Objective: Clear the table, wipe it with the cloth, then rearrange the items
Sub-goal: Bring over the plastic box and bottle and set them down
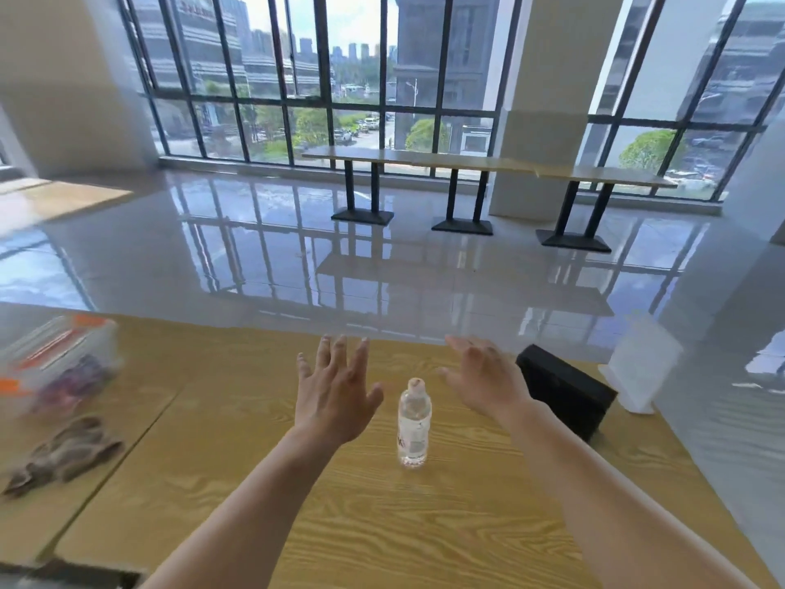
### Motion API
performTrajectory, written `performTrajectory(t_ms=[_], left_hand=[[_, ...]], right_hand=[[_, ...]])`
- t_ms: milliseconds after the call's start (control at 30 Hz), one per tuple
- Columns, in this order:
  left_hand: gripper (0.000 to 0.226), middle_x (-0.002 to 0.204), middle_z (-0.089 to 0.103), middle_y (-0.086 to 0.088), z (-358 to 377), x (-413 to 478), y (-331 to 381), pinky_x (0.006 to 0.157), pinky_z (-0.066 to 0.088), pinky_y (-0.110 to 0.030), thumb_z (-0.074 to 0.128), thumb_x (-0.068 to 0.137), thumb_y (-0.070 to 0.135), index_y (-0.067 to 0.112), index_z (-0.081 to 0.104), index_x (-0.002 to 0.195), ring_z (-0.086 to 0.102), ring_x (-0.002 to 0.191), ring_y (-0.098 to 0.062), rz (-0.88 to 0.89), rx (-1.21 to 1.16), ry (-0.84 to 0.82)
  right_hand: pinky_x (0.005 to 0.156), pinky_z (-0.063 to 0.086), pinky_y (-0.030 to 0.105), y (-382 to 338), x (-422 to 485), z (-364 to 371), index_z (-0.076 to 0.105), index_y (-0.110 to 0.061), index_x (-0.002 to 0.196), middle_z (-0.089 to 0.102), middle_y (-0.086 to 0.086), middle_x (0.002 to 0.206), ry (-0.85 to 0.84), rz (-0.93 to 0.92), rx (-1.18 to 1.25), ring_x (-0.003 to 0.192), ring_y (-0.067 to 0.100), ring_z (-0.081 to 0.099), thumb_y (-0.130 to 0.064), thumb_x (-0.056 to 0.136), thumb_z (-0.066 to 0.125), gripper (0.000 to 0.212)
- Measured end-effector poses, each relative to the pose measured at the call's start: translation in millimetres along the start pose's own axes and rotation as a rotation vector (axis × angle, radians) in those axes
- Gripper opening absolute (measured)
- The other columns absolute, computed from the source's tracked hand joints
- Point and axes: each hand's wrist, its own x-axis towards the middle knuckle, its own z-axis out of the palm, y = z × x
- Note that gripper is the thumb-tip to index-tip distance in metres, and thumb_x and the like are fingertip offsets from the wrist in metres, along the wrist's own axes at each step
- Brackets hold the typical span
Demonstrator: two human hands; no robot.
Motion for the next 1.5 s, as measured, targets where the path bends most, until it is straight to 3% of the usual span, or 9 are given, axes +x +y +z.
performTrajectory(t_ms=[200,467,967,1267,1500], left_hand=[[0.073,0.161,0.015,-0.009,-19.7,-22.8,-80.2,0.116,0.014,-0.061,0.04,0.093,0.058,0.026,0.013,0.153,0.004,0.149,-0.031,-0.091,0.031,0.017],[0.072,0.16,0.018,-0.008,-22.5,-40.9,-176.3,0.116,0.016,-0.06,0.04,0.093,0.059,0.027,0.014,0.152,0.006,0.149,-0.03,-0.298,0.053,0.012],[0.072,0.162,0.012,-0.008,-10.7,0.0,-312.6,0.118,0.012,-0.058,0.036,0.094,0.059,0.028,0.011,0.153,0.003,0.15,-0.029,-0.602,0.146,-0.021],[0.071,0.159,0.018,-0.008,6.8,17.9,-416.2,0.117,0.015,-0.059,0.04,0.093,0.056,0.026,0.016,0.152,0.009,0.148,-0.03,-0.607,0.144,-0.034],[0.064,0.146,0.041,-0.011,8.2,51.6,-547.3,0.108,0.03,-0.06,0.057,0.087,0.049,0.023,0.038,0.143,0.03,0.139,-0.035,-0.484,0.115,-0.047]], right_hand=[[0.094,0.049,0.041,-78.7,21.9,21.2,0.046,-0.018,0.139,0.059,0.006,0.128,-0.05,-0.09,0.006,0.119,0.027,0.052,-0.045,0.091,0.06,0.056],[0.102,0.042,0.042,-160.2,63.7,68.5,0.042,-0.022,0.145,0.051,0.005,0.142,-0.154,-0.211,0.091,0.13,0.027,0.046,-0.045,0.092,0.06,0.061],[0.098,0.047,0.04,-266.0,185.4,167.5,0.042,-0.02,0.144,0.055,0.006,0.137,-0.304,-0.472,0.165,0.126,0.025,0.05,-0.045,0.092,0.059,0.06],[0.09,0.048,0.037,-348.1,228.5,222.8,0.046,-0.02,0.14,0.058,0.005,0.128,-0.328,-0.485,0.158,0.118,0.025,0.053,-0.046,0.093,0.057,0.055],[0.096,0.048,0.04,-443.1,259.0,275.3,0.049,-0.019,0.139,0.059,0.005,0.134,-0.343,-0.316,0.229,0.122,0.026,0.054,-0.044,0.093,0.059,0.053]])
